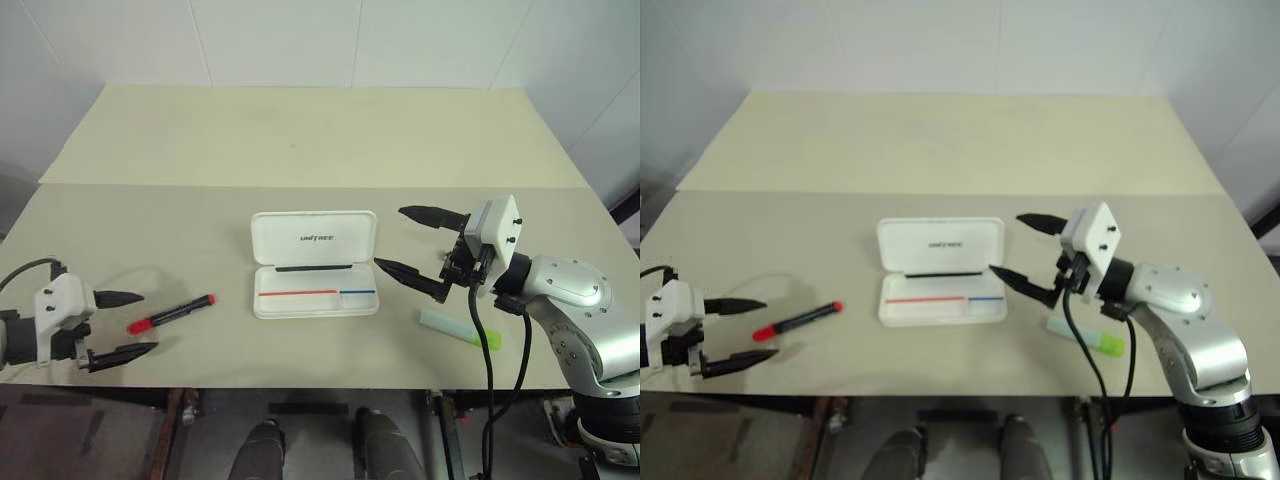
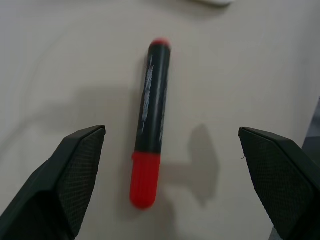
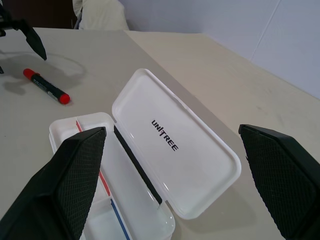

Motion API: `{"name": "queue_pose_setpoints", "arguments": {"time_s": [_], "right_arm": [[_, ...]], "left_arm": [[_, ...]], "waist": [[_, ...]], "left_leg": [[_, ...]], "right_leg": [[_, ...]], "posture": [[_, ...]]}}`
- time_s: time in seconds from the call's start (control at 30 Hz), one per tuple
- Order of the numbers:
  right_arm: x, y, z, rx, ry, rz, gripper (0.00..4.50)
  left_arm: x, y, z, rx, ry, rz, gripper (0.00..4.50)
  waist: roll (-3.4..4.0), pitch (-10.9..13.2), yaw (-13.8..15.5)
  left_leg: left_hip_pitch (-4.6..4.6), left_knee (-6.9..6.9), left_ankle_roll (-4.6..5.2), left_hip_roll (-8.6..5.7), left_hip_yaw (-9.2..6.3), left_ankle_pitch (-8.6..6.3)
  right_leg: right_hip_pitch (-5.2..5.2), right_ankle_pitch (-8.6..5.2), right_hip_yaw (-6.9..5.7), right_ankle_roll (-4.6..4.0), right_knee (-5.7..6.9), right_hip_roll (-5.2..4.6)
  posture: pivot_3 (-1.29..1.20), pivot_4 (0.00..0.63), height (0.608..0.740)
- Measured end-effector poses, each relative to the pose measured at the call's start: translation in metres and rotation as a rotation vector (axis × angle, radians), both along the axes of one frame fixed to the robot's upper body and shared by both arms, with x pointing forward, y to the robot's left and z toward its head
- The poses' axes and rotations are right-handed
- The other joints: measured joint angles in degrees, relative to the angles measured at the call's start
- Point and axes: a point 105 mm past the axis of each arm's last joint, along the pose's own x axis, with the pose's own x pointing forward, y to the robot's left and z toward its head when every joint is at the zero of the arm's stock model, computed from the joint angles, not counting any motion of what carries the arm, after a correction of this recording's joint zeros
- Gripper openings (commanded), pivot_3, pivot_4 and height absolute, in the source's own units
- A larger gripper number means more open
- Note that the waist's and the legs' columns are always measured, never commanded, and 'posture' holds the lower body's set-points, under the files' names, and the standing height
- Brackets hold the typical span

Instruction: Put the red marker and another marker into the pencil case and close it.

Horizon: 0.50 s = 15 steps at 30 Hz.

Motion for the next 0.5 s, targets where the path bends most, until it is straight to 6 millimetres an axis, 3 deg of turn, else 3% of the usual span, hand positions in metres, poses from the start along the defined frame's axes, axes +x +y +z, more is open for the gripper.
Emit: {"name": "queue_pose_setpoints", "arguments": {"time_s": [0.17, 0.3, 0.5], "right_arm": [[-0.001, -0.001, 0.002, 0.005, -0.01, -0.016, 4.5], [-0.003, -0.001, 0.003, 0.008, -0.014, -0.031, 4.5], [-0.007, 0.001, 0.005, 0.01, -0.022, -0.049, 4.5]], "left_arm": [[0.017, 0.007, -0.011, 0.021, -0.01, 0.024, 4.48], [0.029, -0.004, -0.019, 0.006, -0.024, 0.003, 4.48], [0.047, -0.018, -0.027, -0.008, -0.024, -0.026, 4.48]], "waist": [[-0.01, 0.0, 0.13], [-0.01, -0.01, 0.1], [0.07, -0.06, 0.22]], "left_leg": [[-0.01, 0.0, 0.0, 0.0, 0.0, 0.0], [-0.01, -0.01, 0.0, 0.0, -0.01, 0.0], [0.05, 0.0, 0.0, -0.01, -0.02, 0.01]], "right_leg": [[0.0, 0.02, -0.02, 0.03, 0.03, -0.01], [-0.04, 0.43, -0.02, 0.8, 0.1, 0.01], [-0.02, 0.47, -0.02, 0.87, 0.19, 0.0]], "posture": [[0.0, 0.15, 0.74], [0.0, 0.15, 0.74], [0.0, 0.15, 0.74]]}}
